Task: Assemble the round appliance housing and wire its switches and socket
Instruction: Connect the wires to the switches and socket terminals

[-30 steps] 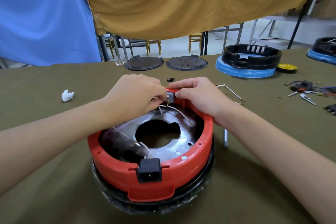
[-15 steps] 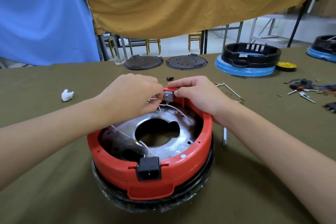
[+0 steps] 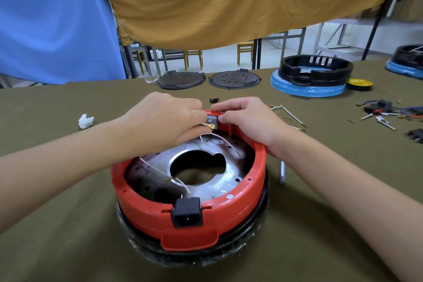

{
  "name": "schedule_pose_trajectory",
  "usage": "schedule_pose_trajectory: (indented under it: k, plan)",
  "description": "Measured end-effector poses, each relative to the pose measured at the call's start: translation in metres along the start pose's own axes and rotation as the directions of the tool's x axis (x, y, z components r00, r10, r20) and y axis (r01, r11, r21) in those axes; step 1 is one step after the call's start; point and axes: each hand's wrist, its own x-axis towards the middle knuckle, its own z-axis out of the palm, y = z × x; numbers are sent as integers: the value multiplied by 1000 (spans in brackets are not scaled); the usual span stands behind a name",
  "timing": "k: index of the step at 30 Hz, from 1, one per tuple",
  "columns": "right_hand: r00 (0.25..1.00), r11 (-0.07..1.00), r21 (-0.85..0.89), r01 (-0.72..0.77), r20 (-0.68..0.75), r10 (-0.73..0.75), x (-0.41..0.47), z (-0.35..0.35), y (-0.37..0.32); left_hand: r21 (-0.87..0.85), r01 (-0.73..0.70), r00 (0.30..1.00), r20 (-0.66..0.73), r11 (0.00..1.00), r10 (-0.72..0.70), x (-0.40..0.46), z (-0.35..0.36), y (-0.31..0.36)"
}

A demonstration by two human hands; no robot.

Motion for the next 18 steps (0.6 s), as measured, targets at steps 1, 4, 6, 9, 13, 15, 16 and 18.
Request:
schedule_pose_trajectory:
  k: [1,4,6,9,13,15,16,18]
  plan:
    - [1000,1000,-1,6,7,-6,0,0,0,5,5,1000,-9,1000,-5,0,0,0]
    - [998,998,-19,63,16,-63,1,1,-1,19,27,999,-48,999,-26,0,0,-1]
    - [990,989,-27,144,11,-143,0,0,-3,21,20,998,-52,1000,-19,-1,0,-2]
    - [960,961,-11,276,62,-275,-5,-1,-8,14,25,999,-28,1000,-24,-2,1,-2]
    - [912,903,-139,406,131,-390,-6,-7,-12,-1,70,998,6,998,-70,-4,2,-3]
    - [901,878,-211,430,155,-405,-7,-8,-13,-11,103,995,17,995,-103,-5,5,-5]
    - [896,866,-233,443,159,-415,-7,-8,-14,-34,123,992,38,992,-122,-5,6,-6]
    - [887,844,-273,461,148,-437,-7,-8,-15,-93,167,983,90,981,-159,-5,8,-6]
